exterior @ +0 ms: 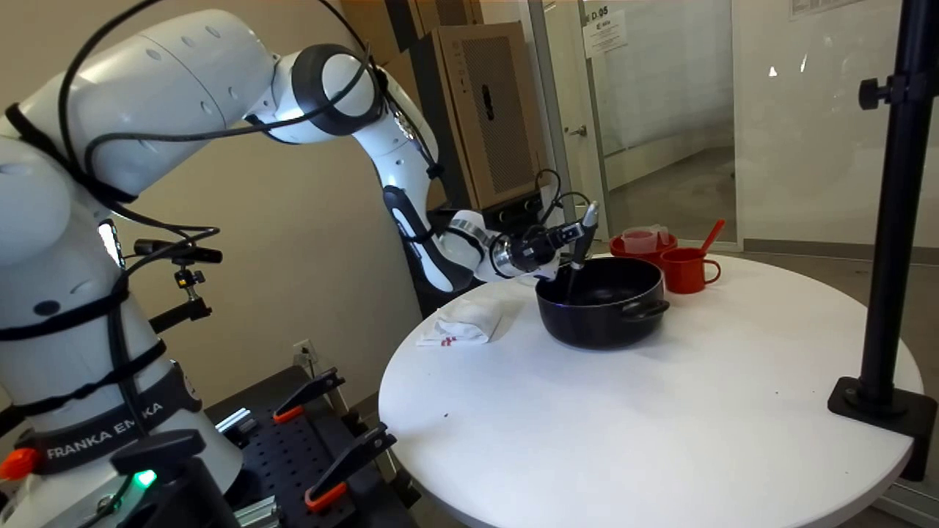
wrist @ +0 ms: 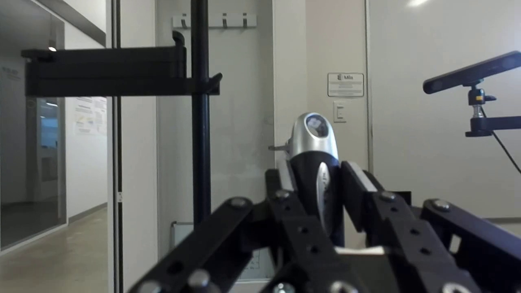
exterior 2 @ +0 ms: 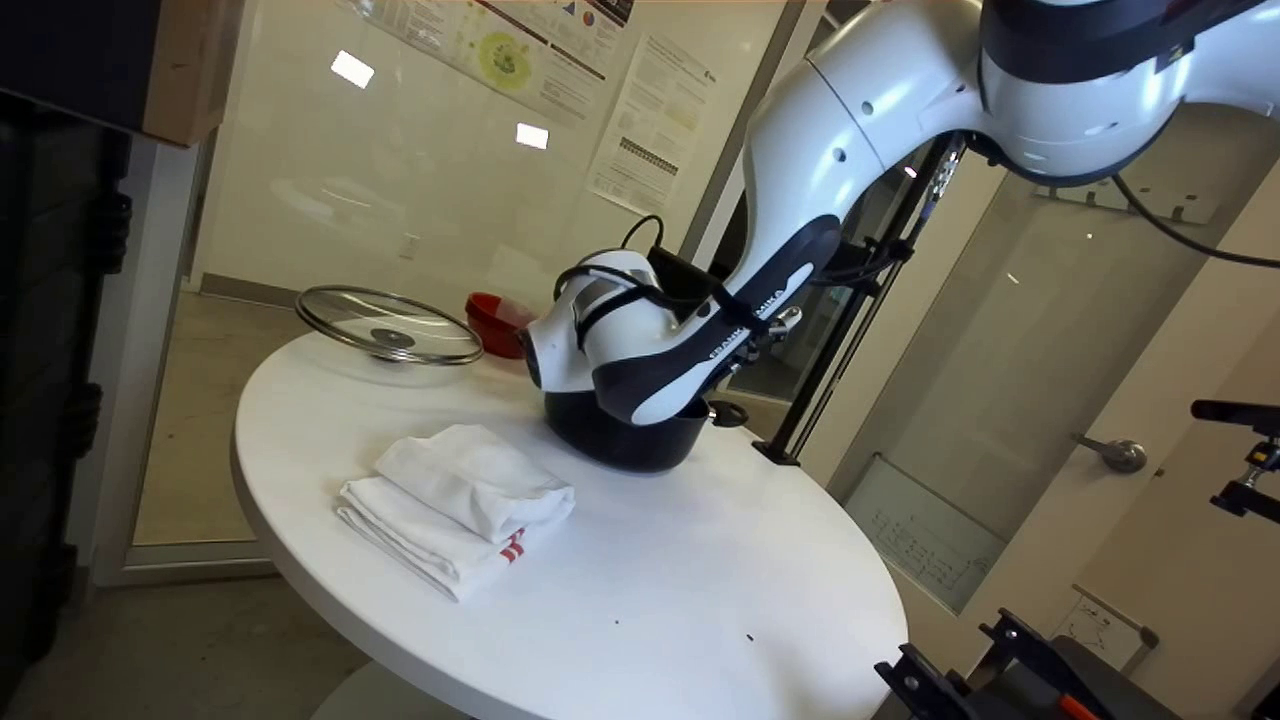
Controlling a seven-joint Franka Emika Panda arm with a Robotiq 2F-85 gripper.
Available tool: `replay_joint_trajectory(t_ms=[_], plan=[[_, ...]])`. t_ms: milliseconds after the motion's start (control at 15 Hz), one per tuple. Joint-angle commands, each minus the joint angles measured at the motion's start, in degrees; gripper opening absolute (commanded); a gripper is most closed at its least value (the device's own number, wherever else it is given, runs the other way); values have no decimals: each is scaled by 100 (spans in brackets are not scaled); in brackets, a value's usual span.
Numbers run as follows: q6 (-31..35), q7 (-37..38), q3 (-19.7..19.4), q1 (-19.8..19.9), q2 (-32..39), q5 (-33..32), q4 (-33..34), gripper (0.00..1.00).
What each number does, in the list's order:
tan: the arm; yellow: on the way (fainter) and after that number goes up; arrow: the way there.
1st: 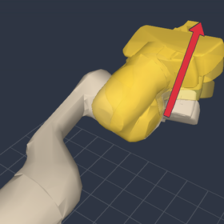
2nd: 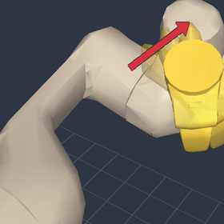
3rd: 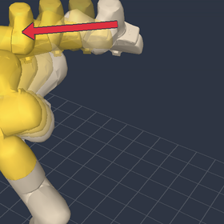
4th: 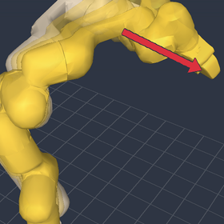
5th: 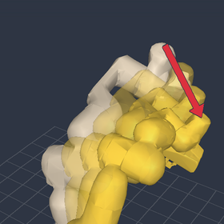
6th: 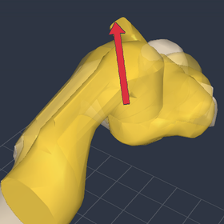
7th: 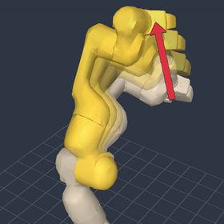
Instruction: Use the ladle to mix in the pot
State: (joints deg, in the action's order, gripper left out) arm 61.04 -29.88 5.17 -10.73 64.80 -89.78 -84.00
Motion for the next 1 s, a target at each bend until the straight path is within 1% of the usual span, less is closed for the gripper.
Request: replay_joint_trajectory(t_ms=[0,467,933], plan=[[383,-369,290,199,-247,571,7,8],[974,-713,557,437,-472,1760,237,8],[1270,-771,465,560,-553,2608,537,8]])
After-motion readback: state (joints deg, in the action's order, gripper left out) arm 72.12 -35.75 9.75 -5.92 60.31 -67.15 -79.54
